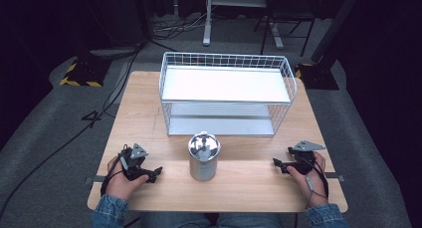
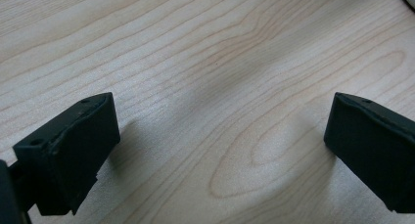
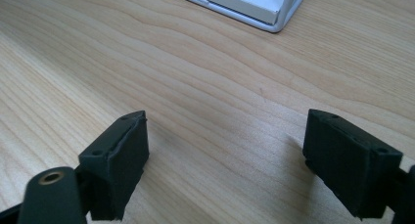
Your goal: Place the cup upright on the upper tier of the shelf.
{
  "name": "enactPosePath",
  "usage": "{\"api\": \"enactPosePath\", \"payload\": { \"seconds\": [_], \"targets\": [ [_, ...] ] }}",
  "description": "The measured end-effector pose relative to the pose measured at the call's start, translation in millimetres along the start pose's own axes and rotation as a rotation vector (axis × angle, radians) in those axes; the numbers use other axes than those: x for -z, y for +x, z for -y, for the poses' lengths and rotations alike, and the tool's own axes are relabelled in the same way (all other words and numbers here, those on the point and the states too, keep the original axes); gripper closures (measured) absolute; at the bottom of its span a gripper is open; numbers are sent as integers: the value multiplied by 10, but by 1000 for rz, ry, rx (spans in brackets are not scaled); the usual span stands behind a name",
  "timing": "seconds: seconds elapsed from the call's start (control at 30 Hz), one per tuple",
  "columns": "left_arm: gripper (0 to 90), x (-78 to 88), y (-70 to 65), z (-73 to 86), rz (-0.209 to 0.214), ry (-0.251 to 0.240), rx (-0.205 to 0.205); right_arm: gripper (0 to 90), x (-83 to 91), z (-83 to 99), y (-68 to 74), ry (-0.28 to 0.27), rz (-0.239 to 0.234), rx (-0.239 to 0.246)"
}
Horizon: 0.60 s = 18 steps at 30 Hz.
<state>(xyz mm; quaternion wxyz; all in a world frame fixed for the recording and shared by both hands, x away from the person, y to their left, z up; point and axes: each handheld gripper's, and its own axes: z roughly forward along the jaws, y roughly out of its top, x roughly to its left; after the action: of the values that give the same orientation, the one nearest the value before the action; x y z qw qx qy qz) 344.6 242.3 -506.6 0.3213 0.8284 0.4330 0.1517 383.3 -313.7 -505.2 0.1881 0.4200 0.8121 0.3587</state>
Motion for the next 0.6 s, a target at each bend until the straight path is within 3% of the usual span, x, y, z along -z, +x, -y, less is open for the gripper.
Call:
{"api": "enactPosePath", "payload": {
  "seconds": [0.3,0.37,0.43,0.47,0.5,0.53,0.6],
  "targets": [
    [12,14,5,7,4,-3,-16,176,-1,-1,0,-1,0,0],
    [61,38,3,-4,1,0,-5,176,-1,-1,0,-1,0,0],
    [212,56,2,-12,0,-9,-2,176,-1,-1,0,0,0,-1],
    [210,92,-2,-25,12,-9,13,176,-1,-1,0,-1,0,-1],
    [153,92,-2,-25,12,-9,13,176,-1,-1,0,-1,0,-1],
    [142,134,-1,-35,20,-8,-7,176,-1,-1,0,-1,0,-1],
    [188,174,-9,-49,18,-18,-9,176,-2,0,0,-2,-2,-1]
  ]
}}
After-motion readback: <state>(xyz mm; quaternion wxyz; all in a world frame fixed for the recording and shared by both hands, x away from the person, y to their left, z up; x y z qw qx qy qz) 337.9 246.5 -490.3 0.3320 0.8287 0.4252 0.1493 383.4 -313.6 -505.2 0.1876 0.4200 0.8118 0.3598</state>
